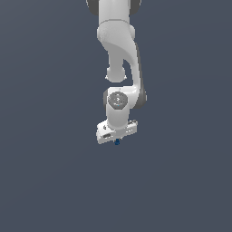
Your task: Pick up the object and move it to a goal position.
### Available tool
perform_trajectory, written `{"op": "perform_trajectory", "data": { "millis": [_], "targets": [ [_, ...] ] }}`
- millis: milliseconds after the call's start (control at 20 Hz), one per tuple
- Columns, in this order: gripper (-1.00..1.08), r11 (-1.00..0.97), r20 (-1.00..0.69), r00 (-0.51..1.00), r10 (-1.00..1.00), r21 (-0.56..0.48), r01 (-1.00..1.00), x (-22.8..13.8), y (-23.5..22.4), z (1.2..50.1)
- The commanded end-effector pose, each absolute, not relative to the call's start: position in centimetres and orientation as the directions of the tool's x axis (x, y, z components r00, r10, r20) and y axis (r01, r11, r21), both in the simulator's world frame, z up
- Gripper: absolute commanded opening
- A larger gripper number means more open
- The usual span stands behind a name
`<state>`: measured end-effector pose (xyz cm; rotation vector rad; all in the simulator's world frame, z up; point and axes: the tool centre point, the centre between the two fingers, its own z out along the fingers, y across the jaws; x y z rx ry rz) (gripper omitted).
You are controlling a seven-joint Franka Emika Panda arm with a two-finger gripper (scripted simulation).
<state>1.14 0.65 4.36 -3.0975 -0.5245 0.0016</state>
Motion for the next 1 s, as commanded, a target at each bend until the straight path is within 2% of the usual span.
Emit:
{"op": "perform_trajectory", "data": {
  "millis": [0,400,950],
  "targets": [
    [-1.00,-0.944,0.000,0.944,0.330,0.000,0.330,1.2,1.0,4.8],
    [-1.00,-0.944,0.000,0.944,0.330,0.000,0.330,1.6,4.2,9.2],
    [-1.00,-0.944,0.000,0.944,0.330,0.000,0.330,2.8,11.6,19.5]
  ]
}}
